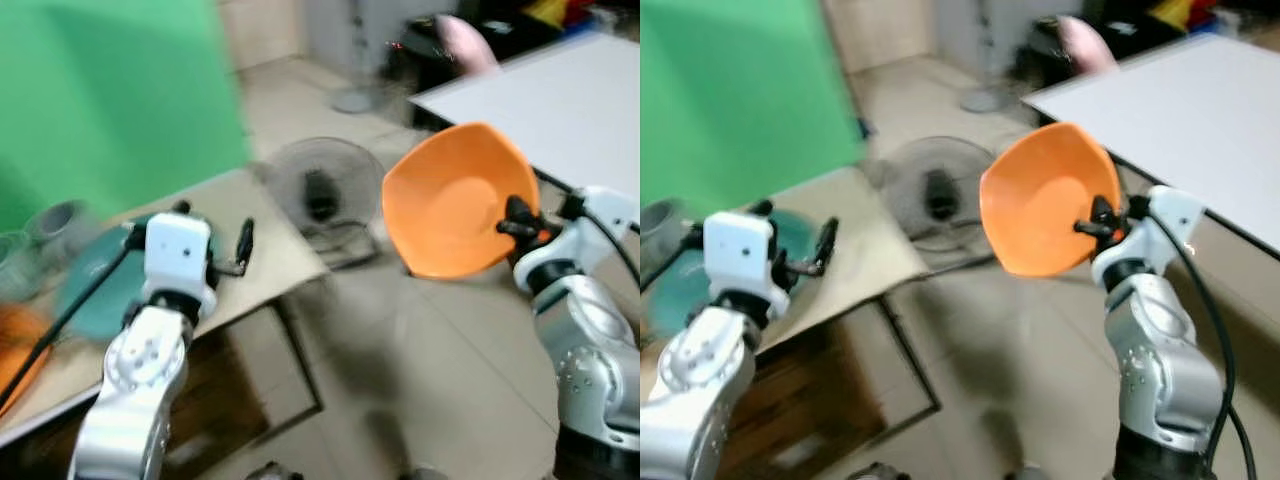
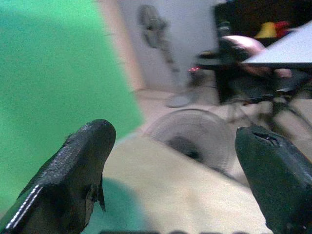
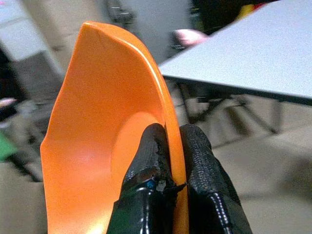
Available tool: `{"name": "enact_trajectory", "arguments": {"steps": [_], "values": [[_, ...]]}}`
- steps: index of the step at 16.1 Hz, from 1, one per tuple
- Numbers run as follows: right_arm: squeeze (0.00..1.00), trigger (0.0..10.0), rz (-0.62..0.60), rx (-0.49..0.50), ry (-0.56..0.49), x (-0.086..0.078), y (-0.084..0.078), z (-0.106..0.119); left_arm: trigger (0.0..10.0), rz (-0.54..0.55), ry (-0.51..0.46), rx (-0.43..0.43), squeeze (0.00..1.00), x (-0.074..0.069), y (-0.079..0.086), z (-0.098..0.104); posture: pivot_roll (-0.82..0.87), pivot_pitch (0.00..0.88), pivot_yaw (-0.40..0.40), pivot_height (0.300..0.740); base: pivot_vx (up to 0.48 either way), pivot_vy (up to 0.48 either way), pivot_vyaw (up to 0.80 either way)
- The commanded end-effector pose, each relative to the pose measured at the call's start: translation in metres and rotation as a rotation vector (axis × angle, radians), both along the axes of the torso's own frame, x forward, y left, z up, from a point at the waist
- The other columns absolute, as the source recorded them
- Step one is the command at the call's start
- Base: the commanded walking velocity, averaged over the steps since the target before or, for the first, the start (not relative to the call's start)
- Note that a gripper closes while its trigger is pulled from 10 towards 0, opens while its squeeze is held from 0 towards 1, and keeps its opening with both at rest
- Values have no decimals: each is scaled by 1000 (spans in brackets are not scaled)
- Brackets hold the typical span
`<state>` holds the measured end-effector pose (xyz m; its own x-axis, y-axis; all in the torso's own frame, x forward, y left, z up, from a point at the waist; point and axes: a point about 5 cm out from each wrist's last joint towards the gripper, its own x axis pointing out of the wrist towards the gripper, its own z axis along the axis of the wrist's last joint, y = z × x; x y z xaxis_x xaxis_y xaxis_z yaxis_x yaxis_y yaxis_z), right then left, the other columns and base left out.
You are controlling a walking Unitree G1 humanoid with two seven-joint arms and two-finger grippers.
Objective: Setting the table
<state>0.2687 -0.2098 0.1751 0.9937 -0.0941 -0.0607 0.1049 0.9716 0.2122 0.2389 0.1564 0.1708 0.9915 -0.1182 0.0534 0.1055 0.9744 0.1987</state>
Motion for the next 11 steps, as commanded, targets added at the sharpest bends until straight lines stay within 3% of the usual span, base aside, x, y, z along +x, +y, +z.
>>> {"name": "enact_trajectory", "arguments": {"steps": [1, 6, 11], "values": [[0, 10000, -15, -22, -48, -1, 1, 7, 10000, 25, -18, 16, 0, 0, 5, 2, -97, 0, 80, 740, 0, 0, -800], [0, 10000, -19, -29, -10, -4, 5, 0, 10000, 52, -3, 18, 0, 0, 12, -2, -122, 0, 71, 740, 242, 0, -800], [0, 10000, -39, -64, -14, 2, 1, 7, 10000, 61, 2, -3, 0, 2, 14, -6, -138, 0, 67, 740, 339, 0, -800]]}}
